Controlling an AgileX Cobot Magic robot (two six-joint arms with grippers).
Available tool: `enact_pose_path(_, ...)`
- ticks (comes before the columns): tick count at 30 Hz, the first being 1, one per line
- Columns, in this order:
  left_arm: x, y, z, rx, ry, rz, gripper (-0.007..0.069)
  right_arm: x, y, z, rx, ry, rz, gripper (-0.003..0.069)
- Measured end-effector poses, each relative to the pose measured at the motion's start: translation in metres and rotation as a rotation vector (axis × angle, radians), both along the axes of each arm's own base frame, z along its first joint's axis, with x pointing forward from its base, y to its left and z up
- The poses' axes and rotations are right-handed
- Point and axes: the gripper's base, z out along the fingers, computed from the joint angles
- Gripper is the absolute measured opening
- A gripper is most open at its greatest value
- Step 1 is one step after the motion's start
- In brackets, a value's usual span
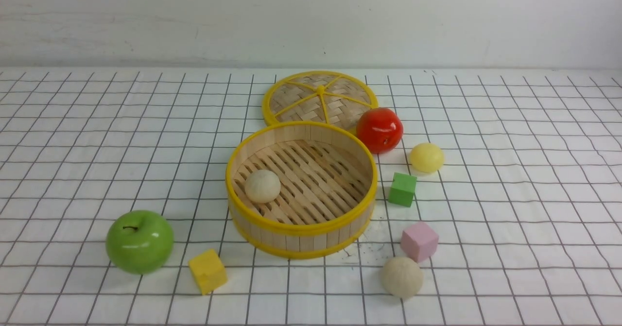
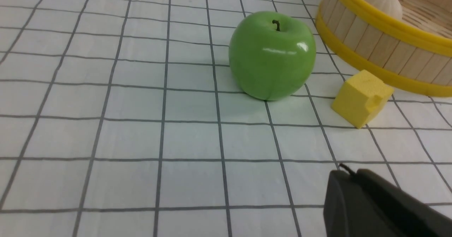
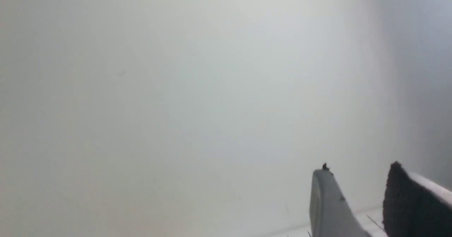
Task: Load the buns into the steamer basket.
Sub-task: Use the right arm to grab a steamed stuffed bun
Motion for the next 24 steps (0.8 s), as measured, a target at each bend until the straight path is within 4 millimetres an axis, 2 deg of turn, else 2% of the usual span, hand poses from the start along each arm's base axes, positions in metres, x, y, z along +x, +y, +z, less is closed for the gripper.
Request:
enact_pose_path(5, 0.0, 0.0, 0.0, 0.0, 0.0, 0.0, 0.0017, -0.006, -0.001, 0.012, 0.046, -0.118, 0.019, 0.0239)
enact_pose_path(9, 0.0, 0.0, 0.0, 0.0, 0.0, 0.0, 0.0017, -0.014, 0.002, 0.058, 0.103, -0.123, 0.072, 0.0239)
enact_pose_path(10, 0.0, 0.0, 0.0, 0.0, 0.0, 0.0, 0.0017, -0.015, 0.002, 0.064, 0.106, -0.119, 0.076, 0.0239)
enact_pose_path(11, 0.0, 0.0, 0.0, 0.0, 0.0, 0.0, 0.0017, -0.013, 0.003, 0.086, 0.14, -0.061, 0.1, 0.0239)
enact_pose_path(12, 0.0, 0.0, 0.0, 0.0, 0.0, 0.0, 0.0017, -0.013, 0.003, 0.088, 0.144, -0.052, 0.103, 0.0239)
enact_pose_path(13, 0.0, 0.0, 0.0, 0.0, 0.0, 0.0, 0.0017, -0.01, 0.004, 0.109, 0.172, 0.022, 0.121, 0.0239)
enact_pose_path(15, 0.0, 0.0, 0.0, 0.0, 0.0, 0.0, 0.0017, 0.004, 0.005, 0.126, 0.21, 0.152, 0.135, 0.0239)
enact_pose_path(16, 0.0, 0.0, 0.0, 0.0, 0.0, 0.0, 0.0017, 0.007, 0.005, 0.129, 0.216, 0.183, 0.136, 0.0239)
enact_pose_path(17, 0.0, 0.0, 0.0, 0.0, 0.0, 0.0, 0.0017, 0.021, 0.005, 0.133, 0.237, 0.318, 0.138, 0.0239)
enact_pose_path(19, 0.0, 0.0, 0.0, 0.0, 0.0, 0.0, 0.0017, 0.047, 0.004, 0.128, 0.254, 0.515, 0.127, 0.0239)
enact_pose_path(20, 0.0, 0.0, 0.0, 0.0, 0.0, 0.0, 0.0017, 0.05, 0.004, 0.127, 0.254, 0.533, 0.126, 0.0239)
enact_pose_path(21, 0.0, 0.0, 0.0, 0.0, 0.0, 0.0, 0.0017, 0.068, 0.003, 0.113, 0.234, 0.693, 0.112, 0.0239)
enact_pose_path(22, 0.0, 0.0, 0.0, 0.0, 0.0, 0.0, 0.0017, 0.079, 0.002, 0.103, 0.205, 0.785, 0.105, 0.0239)
enact_pose_path(23, 0.0, 0.0, 0.0, 0.0, 0.0, 0.0, 0.0017, 0.081, 0.002, 0.101, 0.198, 0.797, 0.104, 0.0239)
enact_pose_path(24, 0.0, 0.0, 0.0, 0.0, 0.0, 0.0, 0.0017, 0.094, 0.002, 0.088, 0.144, 0.915, 0.106, 0.0239)
